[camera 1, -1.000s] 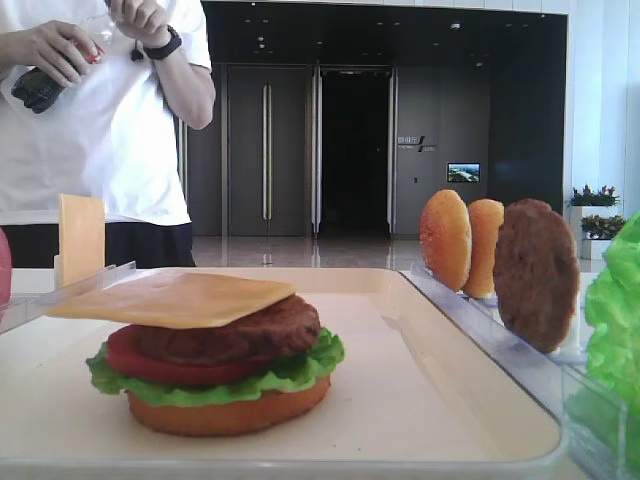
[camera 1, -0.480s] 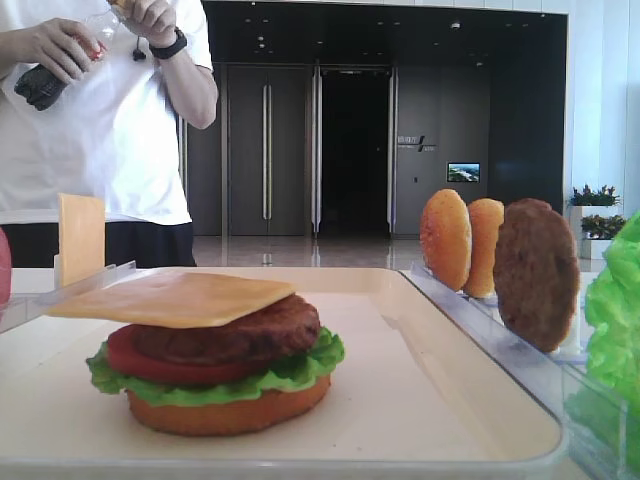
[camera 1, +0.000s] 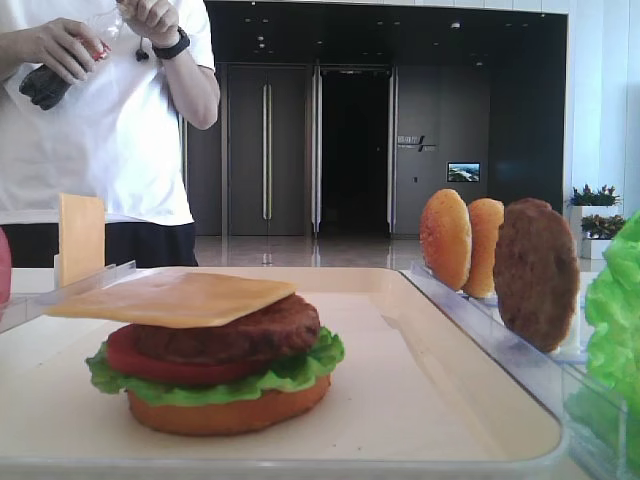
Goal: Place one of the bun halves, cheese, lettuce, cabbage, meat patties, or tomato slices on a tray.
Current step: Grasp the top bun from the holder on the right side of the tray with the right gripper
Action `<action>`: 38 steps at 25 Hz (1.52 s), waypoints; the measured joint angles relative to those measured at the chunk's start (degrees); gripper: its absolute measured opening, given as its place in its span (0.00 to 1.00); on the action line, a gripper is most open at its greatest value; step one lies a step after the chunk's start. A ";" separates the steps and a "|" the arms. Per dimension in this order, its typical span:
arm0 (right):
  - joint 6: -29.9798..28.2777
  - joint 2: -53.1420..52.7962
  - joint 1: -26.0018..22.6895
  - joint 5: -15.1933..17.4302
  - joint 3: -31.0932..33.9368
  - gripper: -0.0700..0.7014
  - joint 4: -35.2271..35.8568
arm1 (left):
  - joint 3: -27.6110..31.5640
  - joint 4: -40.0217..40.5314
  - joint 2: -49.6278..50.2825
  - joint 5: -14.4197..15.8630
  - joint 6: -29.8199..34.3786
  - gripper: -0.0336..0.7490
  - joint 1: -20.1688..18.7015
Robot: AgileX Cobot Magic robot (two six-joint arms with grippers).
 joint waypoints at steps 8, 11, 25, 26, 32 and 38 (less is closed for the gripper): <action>-2.09 7.24 0.00 0.00 -7.44 0.56 0.05 | 0.00 0.00 0.00 0.00 0.00 0.49 0.00; -2.53 9.38 0.00 0.07 -9.26 0.56 0.05 | 0.00 0.00 0.00 0.00 0.00 0.49 0.00; -0.82 10.58 5.03 0.07 -10.06 0.63 2.32 | 0.00 0.00 0.00 0.00 0.00 0.48 0.00; -0.02 10.58 6.52 0.07 -10.06 0.64 2.32 | 0.00 0.00 0.00 0.00 0.00 0.48 0.00; 4.76 10.61 15.56 0.07 -10.06 0.64 2.44 | 0.00 0.00 0.00 0.00 0.00 0.48 0.00; 8.22 10.61 21.47 0.07 -10.06 0.64 2.54 | 0.00 0.00 0.00 0.00 0.00 0.48 0.00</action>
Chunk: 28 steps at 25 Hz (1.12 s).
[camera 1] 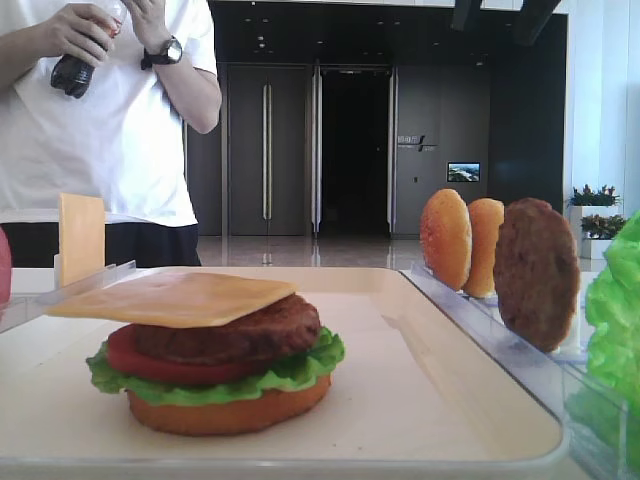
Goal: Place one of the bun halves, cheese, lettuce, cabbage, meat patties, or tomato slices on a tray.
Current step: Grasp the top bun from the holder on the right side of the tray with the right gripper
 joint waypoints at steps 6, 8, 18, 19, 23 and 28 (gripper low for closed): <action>1.53 0.00 0.76 0.00 0.00 0.64 0.00 | 0.00 0.00 0.00 0.00 0.00 0.48 0.00; 1.80 0.00 0.76 0.00 0.00 0.64 -0.05 | 0.00 0.00 0.00 0.00 0.00 0.48 0.00; 9.22 0.20 0.76 -2.37 0.00 0.69 -0.67 | 0.00 0.00 0.00 0.00 0.00 0.48 0.00; 9.41 0.49 0.76 -2.49 0.00 0.69 -0.67 | 0.00 0.00 0.00 0.00 0.00 0.48 0.00; 9.68 2.69 0.76 -2.80 0.00 0.69 -0.69 | 0.00 0.00 0.00 0.00 0.00 0.48 0.00; 9.81 5.87 0.76 -3.83 0.00 0.69 -0.69 | 0.00 0.00 0.00 0.00 0.00 0.48 0.00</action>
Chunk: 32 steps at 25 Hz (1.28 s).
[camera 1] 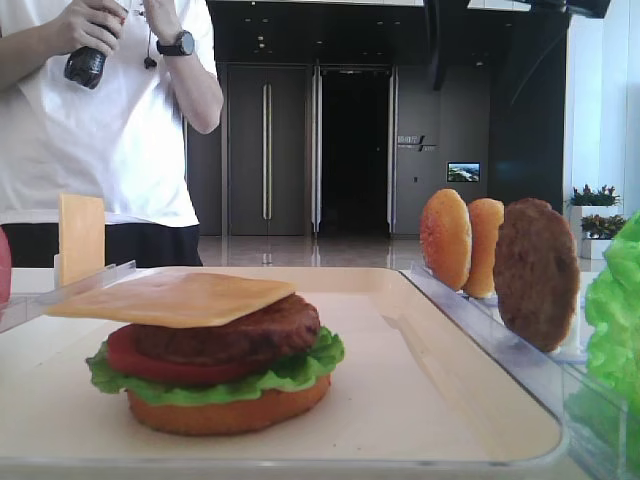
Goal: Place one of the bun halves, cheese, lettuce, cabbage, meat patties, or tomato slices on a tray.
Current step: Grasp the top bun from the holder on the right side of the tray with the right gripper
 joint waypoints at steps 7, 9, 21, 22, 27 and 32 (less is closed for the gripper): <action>0.00 3.66 0.00 -2.27 0.00 0.69 0.06 | 0.00 0.00 0.00 0.00 0.00 0.48 0.00; 0.00 4.16 0.00 -3.06 0.00 0.69 0.12 | 0.00 0.00 0.00 0.00 0.00 0.48 0.00; -0.65 6.53 0.00 -6.50 0.00 0.69 0.41 | 0.00 0.00 0.00 0.00 0.00 0.48 0.00; -0.80 6.80 0.00 -6.58 0.00 0.69 0.41 | 0.00 0.00 0.00 0.00 0.00 0.48 0.00; -1.53 7.94 -0.30 -6.75 0.00 0.69 0.43 | 0.00 0.00 0.00 0.00 0.00 0.48 0.00; -1.71 8.33 -1.15 -6.83 0.00 0.69 0.54 | 0.00 0.00 0.00 0.00 0.00 0.48 0.00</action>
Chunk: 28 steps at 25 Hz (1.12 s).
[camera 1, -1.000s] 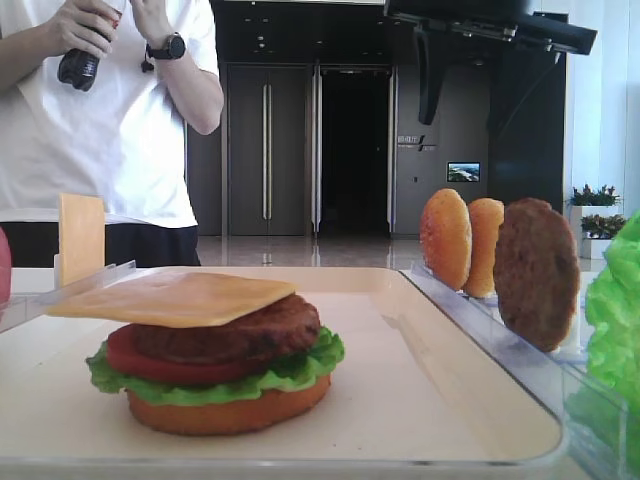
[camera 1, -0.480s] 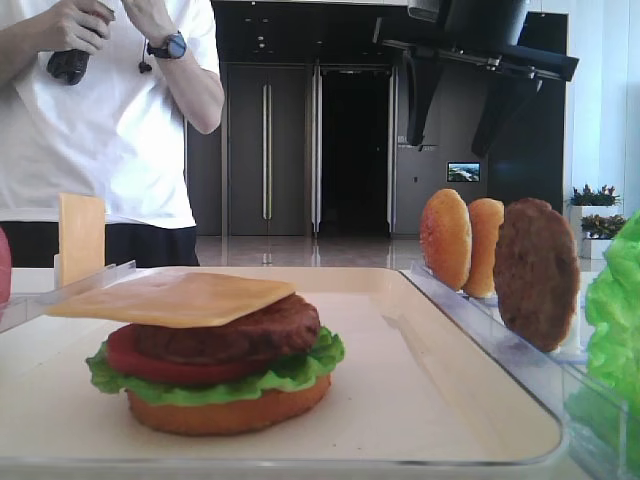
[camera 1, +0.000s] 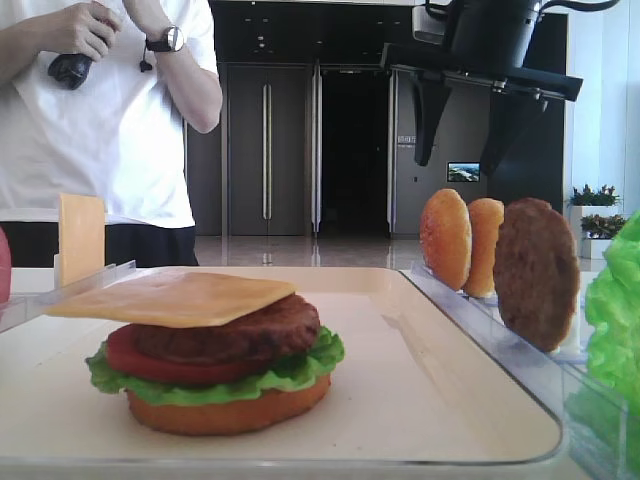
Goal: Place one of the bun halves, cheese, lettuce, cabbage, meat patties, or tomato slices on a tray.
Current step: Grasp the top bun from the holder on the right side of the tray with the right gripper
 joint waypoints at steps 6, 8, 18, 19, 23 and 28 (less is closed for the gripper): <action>-0.57 1.05 -0.18 -0.32 0.00 0.69 0.69 | 0.00 0.00 0.00 0.00 0.00 0.48 0.00; -0.98 1.10 -0.18 -0.50 0.00 0.69 1.53 | 0.00 0.00 0.00 0.00 0.00 0.48 0.00; -1.39 1.96 -0.24 -1.50 0.00 0.69 2.12 | 0.00 0.00 0.00 0.00 0.00 0.48 0.00; -1.46 1.96 -0.24 -1.56 0.00 0.69 2.13 | 0.00 0.00 0.00 0.00 0.00 0.48 0.00; -1.54 1.96 -0.28 -1.68 0.00 0.69 2.83 | 0.00 0.00 0.00 0.00 0.00 0.48 0.00; -1.72 1.98 -0.28 -1.80 0.00 0.69 2.99 | 0.00 0.00 0.00 0.00 0.00 0.48 0.00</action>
